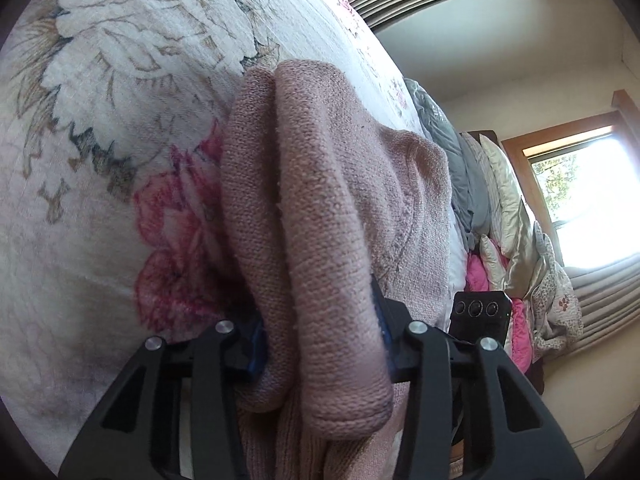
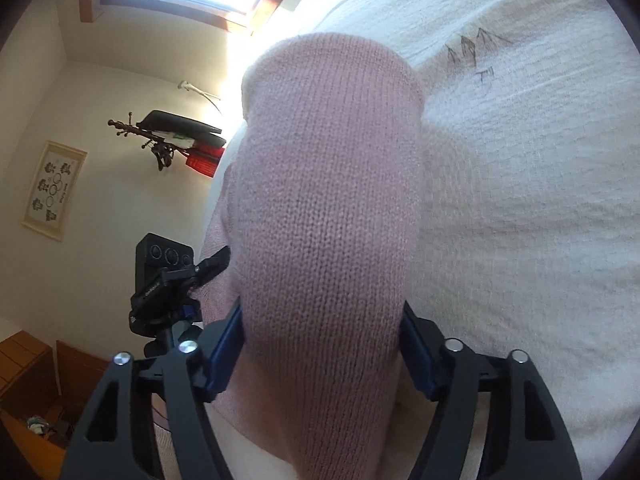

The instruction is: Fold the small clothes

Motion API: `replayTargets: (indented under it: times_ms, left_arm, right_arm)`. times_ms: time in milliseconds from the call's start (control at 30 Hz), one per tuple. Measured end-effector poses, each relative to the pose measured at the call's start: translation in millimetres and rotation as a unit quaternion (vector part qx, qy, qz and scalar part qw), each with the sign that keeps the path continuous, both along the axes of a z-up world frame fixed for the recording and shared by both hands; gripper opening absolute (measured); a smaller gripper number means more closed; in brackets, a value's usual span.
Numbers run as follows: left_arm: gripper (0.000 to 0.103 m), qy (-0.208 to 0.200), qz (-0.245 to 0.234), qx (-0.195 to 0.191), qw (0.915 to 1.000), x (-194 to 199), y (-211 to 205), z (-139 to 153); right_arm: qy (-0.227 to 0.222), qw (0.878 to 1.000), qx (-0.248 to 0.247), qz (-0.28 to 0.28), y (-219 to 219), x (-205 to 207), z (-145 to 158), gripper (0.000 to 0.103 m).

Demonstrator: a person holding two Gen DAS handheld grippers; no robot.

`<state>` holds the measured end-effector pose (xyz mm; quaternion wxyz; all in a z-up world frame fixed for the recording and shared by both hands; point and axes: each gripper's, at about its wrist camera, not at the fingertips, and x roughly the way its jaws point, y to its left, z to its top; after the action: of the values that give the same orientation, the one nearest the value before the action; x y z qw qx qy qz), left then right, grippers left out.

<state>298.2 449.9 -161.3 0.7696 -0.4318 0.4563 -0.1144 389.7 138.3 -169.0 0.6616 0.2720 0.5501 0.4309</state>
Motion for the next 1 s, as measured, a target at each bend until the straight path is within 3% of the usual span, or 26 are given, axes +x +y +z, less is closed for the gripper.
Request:
replayTargets:
  times_ms: [67,300,600,733,800,900,1000]
  left_arm:
    - [0.036,-0.008,0.007,-0.006,0.9999,-6,-1,3]
    - [0.034,-0.061,-0.006,-0.042,0.9973,-29,-35,32]
    - [0.034,-0.067,-0.049,-0.106,0.9908,-55,-135,28]
    - [0.034,-0.059,-0.065,-0.106,0.9905,-63,-172,11]
    - [0.034,-0.045,-0.063,-0.087,0.9932,-63,-186,-3]
    - [0.034,-0.024,-0.056,-0.063,0.9962,-64,-190,-26]
    - [0.035,-0.018,-0.054,-0.045,0.9974,-66,-181,-41]
  right_arm:
    - [0.000,1.000,0.015,0.003,-9,-2,5,0.055]
    - [-0.022,0.999,0.040,0.017,-46,-21,44,0.052]
    - [-0.040,0.999,0.000,0.007,-142,-55,82,0.052]
    - [-0.040,0.999,-0.026,-0.004,-173,-66,77,0.052]
    - [-0.028,0.999,-0.040,-0.011,-177,-69,65,0.052]
    - [-0.018,0.997,-0.070,-0.014,-176,-77,38,0.053]
    - [-0.025,0.998,-0.057,-0.030,-172,-85,26,0.056]
